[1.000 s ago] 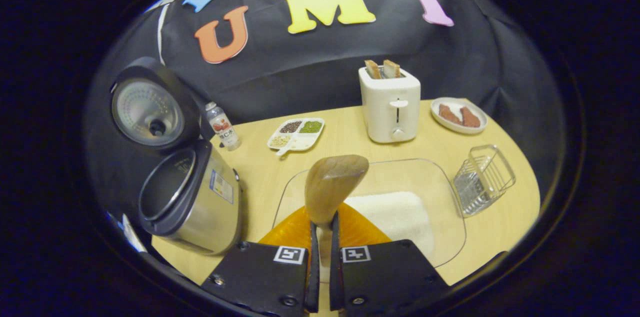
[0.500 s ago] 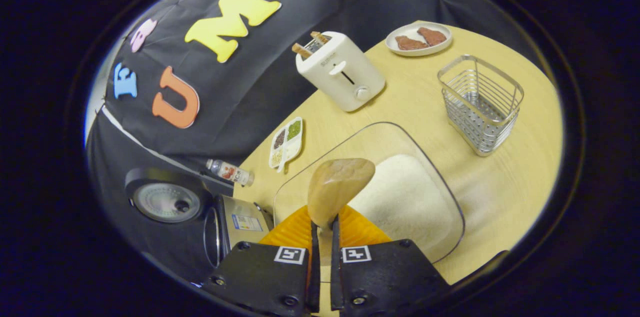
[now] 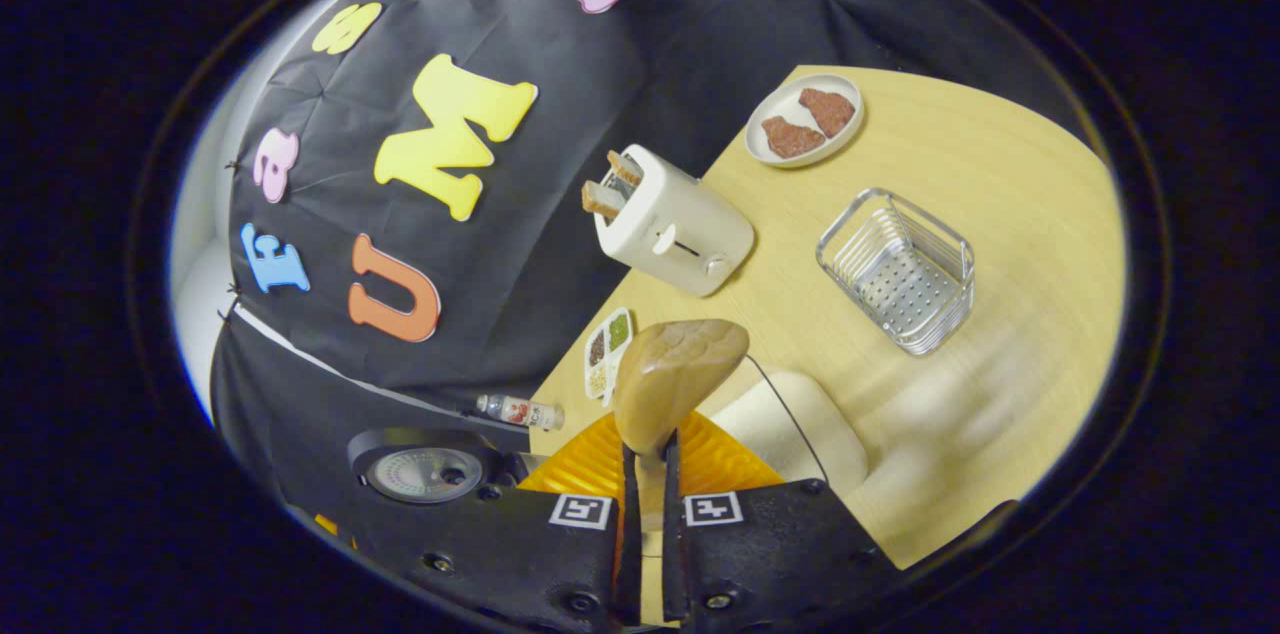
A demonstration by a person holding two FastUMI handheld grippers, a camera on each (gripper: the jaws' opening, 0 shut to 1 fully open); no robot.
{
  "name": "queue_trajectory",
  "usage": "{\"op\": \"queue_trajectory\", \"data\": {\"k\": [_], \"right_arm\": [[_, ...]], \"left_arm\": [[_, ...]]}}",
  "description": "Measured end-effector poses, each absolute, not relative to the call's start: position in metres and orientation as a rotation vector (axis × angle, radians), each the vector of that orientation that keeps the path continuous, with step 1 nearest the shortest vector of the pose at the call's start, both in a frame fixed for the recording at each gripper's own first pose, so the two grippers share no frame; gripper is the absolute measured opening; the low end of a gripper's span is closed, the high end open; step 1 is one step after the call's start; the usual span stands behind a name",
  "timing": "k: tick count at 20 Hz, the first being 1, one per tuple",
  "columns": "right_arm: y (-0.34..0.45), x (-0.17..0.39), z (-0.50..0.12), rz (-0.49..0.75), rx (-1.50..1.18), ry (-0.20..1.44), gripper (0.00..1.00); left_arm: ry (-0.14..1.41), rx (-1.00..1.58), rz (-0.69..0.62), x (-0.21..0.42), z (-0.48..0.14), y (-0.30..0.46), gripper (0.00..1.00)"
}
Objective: Close the left gripper, press the button to open the rice cooker; take a wooden spoon from the chopstick holder with the right hand, scoop a spoonful of rice and pour it into the rice cooker, then put the wooden spoon back into the chopstick holder.
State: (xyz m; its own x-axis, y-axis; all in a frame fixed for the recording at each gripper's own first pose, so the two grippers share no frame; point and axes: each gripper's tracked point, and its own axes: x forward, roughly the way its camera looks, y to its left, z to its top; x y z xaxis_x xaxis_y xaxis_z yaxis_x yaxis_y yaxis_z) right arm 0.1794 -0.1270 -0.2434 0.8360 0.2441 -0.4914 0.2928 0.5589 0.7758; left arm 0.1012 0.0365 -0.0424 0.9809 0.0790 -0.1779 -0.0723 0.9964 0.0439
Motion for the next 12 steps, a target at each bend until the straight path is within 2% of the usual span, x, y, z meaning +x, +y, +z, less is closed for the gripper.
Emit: {"op": "queue_trajectory", "data": {"k": [5,12], "right_arm": [[-0.108,0.187,-0.178,0.041,0.981,0.55,0.13],[0.013,0.212,-0.11,0.281,0.925,0.547,0.13]], "left_arm": [[0.166,0.045,0.089,0.088,-0.047,0.044,0.96],[0.161,0.009,0.181,0.054,-0.052,0.09,0.98]]}}
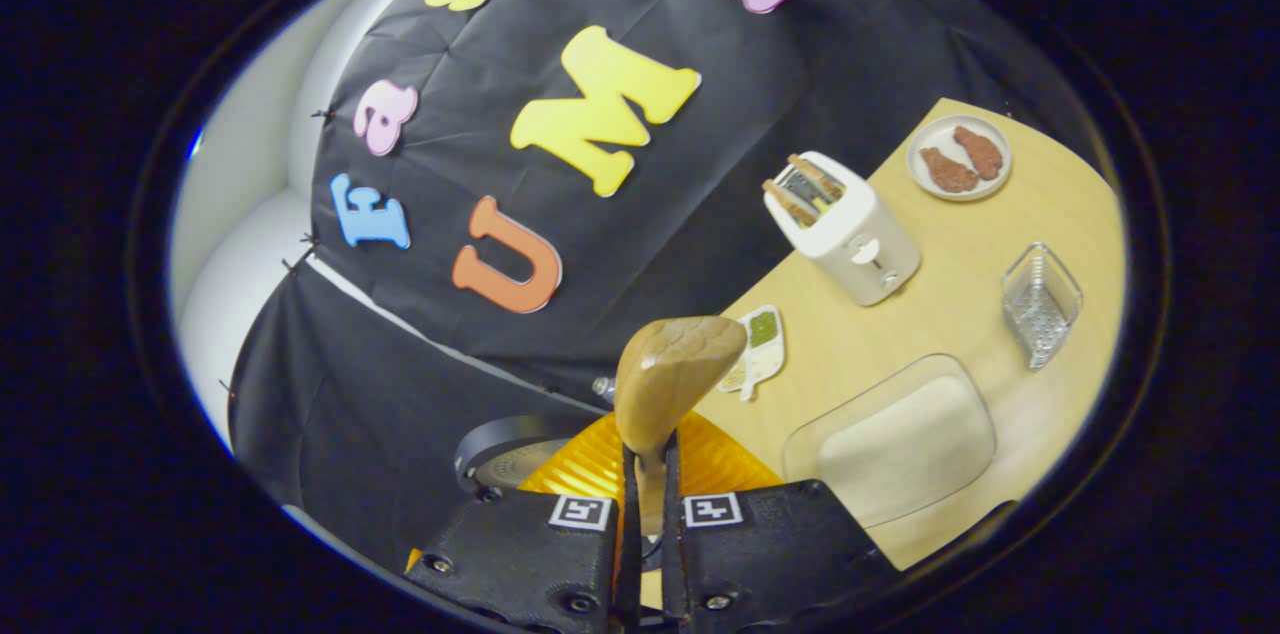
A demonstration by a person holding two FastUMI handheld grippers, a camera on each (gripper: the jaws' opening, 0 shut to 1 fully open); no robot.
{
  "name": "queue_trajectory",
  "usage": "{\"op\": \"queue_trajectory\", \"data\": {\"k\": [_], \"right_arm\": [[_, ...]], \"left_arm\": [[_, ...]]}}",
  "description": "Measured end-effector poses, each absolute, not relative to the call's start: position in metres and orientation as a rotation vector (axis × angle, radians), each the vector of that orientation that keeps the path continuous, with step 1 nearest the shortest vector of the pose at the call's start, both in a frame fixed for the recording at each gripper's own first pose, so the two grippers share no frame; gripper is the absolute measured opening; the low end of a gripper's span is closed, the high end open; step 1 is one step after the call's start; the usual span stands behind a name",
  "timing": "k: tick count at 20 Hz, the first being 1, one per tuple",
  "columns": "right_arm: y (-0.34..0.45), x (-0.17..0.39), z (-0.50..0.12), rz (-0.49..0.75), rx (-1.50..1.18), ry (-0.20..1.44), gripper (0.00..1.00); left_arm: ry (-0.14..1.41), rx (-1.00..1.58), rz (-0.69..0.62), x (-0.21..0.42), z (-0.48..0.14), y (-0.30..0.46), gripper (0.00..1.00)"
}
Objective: Close the left gripper, press the button to open the rice cooker; take a wooden spoon from the chopstick holder with the right hand, scoop a spoonful of rice and pour it into the rice cooker, then put the wooden spoon back into the chopstick holder.
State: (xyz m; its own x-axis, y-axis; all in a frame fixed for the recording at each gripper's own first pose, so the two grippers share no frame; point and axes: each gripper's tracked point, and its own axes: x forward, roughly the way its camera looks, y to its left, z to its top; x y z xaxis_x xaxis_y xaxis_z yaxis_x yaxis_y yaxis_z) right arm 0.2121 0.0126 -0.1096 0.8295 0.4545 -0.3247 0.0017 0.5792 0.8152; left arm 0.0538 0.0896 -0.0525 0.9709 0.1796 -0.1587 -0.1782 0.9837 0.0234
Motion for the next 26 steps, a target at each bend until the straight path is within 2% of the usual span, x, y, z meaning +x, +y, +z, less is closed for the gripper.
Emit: {"op": "queue_trajectory", "data": {"k": [5,10,18,26], "right_arm": [[0.11,0.226,-0.109,0.41,0.846,0.596,0.13],[0.177,0.226,-0.139,0.448,0.676,0.651,0.13],[0.211,0.226,-0.176,0.415,0.318,0.61,0.13],[0.234,0.233,-0.163,0.441,-0.02,0.486,0.13]], "left_arm": [[0.193,0.015,0.23,0.032,-0.07,0.123,0.98],[0.212,0.007,0.266,0.011,-0.076,0.145,0.98],[0.223,-0.016,0.288,-0.002,-0.087,0.171,0.98],[0.226,-0.043,0.298,-0.007,-0.093,0.185,0.98]]}}
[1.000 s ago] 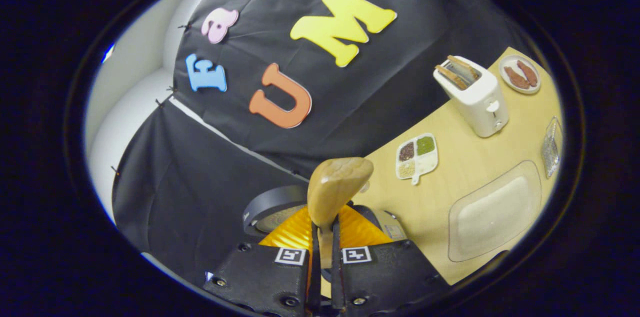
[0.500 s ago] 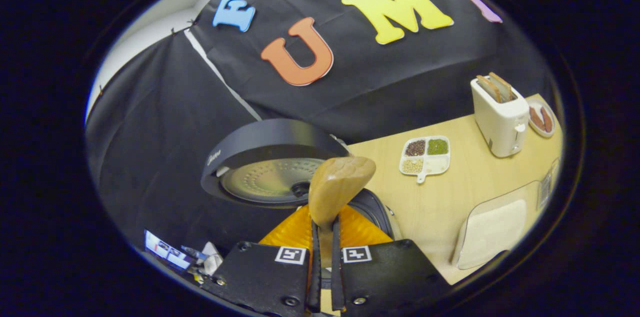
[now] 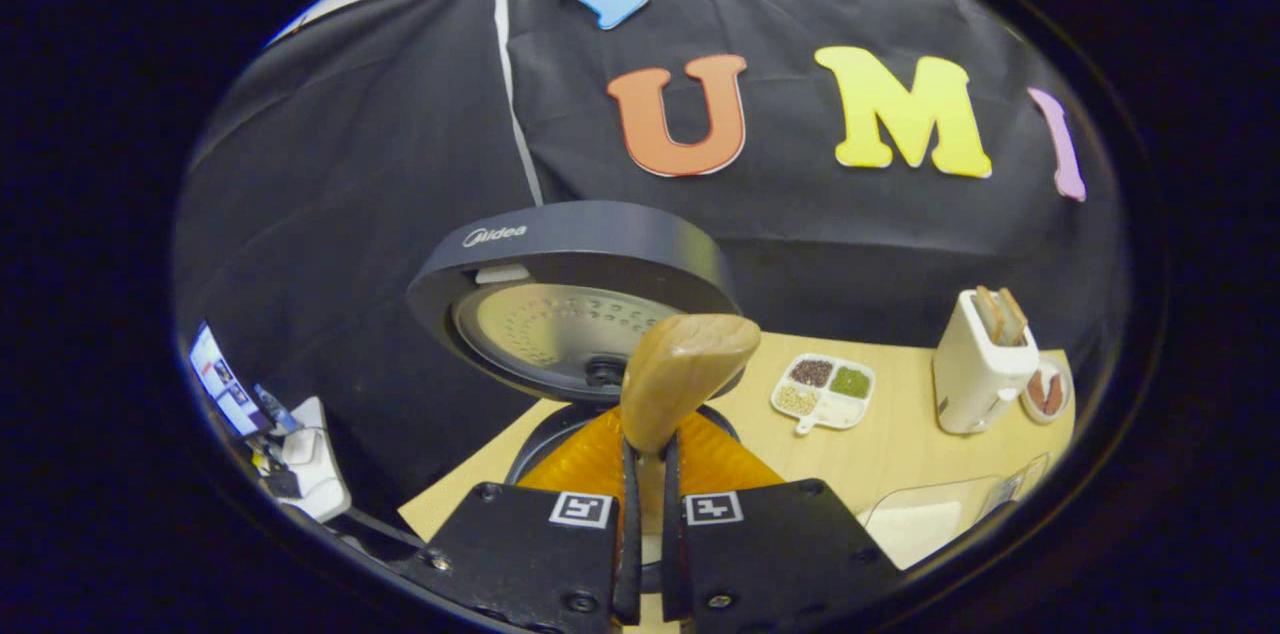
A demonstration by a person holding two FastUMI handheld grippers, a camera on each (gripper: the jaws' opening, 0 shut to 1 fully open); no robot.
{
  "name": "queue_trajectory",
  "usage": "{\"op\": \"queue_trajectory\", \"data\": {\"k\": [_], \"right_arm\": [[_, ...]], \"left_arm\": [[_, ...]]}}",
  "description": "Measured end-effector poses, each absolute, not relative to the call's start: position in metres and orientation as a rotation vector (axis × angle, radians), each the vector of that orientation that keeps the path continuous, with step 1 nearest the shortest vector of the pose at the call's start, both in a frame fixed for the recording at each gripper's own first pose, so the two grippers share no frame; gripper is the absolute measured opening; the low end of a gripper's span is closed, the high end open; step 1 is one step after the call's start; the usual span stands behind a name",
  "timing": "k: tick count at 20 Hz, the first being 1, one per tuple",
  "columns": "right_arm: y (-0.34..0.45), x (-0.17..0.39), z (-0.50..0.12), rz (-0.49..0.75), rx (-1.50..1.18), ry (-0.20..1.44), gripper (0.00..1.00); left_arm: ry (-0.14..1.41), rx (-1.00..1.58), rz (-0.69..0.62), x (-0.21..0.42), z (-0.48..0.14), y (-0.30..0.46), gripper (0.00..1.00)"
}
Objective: Close the left gripper, press the button to open the rice cooker; take a wooden spoon from the chopstick holder with the right hand, scoop a spoonful of rice and pour it into the rice cooker, then put the wooden spoon back into the chopstick holder.
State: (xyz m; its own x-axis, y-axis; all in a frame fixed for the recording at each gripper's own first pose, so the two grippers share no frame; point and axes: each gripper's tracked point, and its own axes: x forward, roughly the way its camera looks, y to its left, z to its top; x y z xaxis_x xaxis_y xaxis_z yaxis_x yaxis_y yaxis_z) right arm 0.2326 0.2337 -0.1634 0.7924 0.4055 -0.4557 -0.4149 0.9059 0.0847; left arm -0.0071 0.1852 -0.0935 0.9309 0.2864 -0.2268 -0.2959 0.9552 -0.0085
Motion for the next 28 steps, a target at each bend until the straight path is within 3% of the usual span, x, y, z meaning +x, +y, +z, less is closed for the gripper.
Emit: {"op": "queue_trajectory", "data": {"k": [11,18,28], "right_arm": [[0.246,0.225,-0.144,0.457,-0.409,0.263,0.13],[0.251,0.22,-0.141,0.464,-0.432,0.241,0.13],[0.225,0.198,-0.101,0.472,-0.258,0.254,0.13]], "left_arm": [[0.203,-0.065,0.321,-0.014,-0.092,0.198,0.98],[0.2,-0.096,0.335,-0.018,-0.09,0.202,0.95],[0.192,-0.08,0.285,-0.01,-0.079,0.174,0.95]]}}
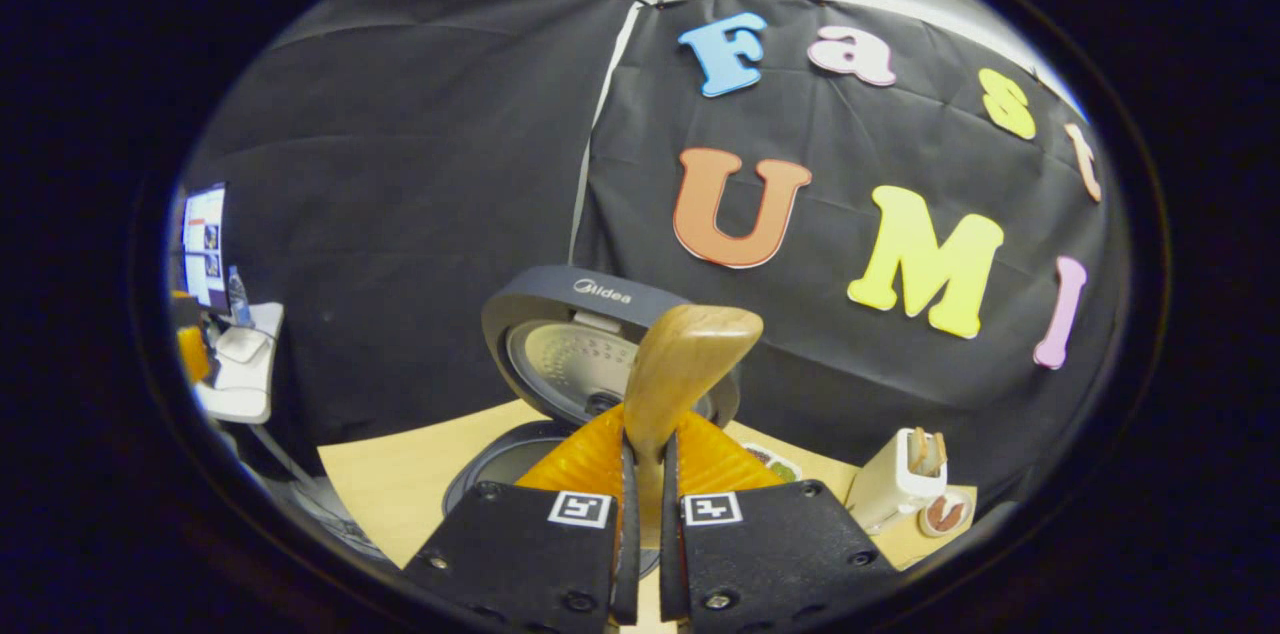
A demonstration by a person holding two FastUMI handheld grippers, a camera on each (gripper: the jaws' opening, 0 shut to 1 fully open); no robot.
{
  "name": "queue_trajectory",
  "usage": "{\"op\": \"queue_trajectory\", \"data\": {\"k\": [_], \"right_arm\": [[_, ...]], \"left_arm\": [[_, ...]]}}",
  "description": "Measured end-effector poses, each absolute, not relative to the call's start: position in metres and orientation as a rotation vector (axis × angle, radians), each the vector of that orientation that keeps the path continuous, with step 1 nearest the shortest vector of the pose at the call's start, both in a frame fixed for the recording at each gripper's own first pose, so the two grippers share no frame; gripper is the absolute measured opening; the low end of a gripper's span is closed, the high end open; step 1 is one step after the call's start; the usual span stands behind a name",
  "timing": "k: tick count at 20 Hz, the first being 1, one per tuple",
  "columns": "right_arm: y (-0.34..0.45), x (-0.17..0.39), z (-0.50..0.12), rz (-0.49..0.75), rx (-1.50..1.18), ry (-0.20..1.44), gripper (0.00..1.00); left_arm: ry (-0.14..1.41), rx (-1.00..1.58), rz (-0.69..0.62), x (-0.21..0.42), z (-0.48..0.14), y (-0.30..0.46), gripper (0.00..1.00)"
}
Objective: Close the left gripper, press the button to open the rice cooker; take a wooden spoon from the chopstick holder with the right hand, scoop a spoonful of rice and pour it into the rice cooker, then put the wooden spoon back into the chopstick holder.
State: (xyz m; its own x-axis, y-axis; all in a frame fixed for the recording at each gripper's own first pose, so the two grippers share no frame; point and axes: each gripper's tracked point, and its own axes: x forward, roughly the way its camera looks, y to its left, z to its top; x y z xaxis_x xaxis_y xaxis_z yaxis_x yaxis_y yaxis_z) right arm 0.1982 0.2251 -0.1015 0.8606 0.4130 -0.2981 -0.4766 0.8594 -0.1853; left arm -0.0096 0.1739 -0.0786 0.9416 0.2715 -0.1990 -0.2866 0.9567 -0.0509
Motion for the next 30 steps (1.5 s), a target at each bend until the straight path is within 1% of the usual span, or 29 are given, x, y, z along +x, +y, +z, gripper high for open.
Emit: {"op": "queue_trajectory", "data": {"k": [3,5,13,14,15,18,22,25,30], "right_arm": [[0.198,0.188,-0.084,0.459,-0.158,0.28,0.13],[0.169,0.184,-0.071,0.426,-0.085,0.294,0.13],[0.007,0.173,-0.045,0.193,0.018,0.276,0.13],[-0.015,0.172,-0.047,0.154,0.021,0.278,0.09],[-0.039,0.171,-0.05,0.114,0.027,0.281,0.13],[-0.102,0.168,-0.06,0.002,0.052,0.302,0.13],[-0.174,0.165,-0.079,-0.119,0.075,0.332,0.13],[-0.21,0.168,-0.099,-0.174,0.104,0.357,0.13],[-0.252,0.185,-0.151,-0.217,0.135,0.406,0.13]], "left_arm": [[0.174,-0.078,0.241,0.0,-0.07,0.155,0.95],[0.16,-0.076,0.202,0.007,-0.064,0.138,0.95],[0.134,-0.045,0.03,0.045,-0.052,0.06,0.94],[0.133,-0.047,0.003,0.05,-0.051,0.05,0.94],[0.13,-0.053,-0.018,0.057,-0.049,0.041,0.94],[0.127,-0.06,-0.063,0.072,-0.045,0.015,0.94],[0.129,-0.038,-0.085,0.091,-0.043,-0.002,0.95],[0.136,-0.019,-0.084,0.1,-0.042,-0.008,0.95],[0.159,-0.026,-0.064,0.111,-0.044,-0.019,0.95]]}}
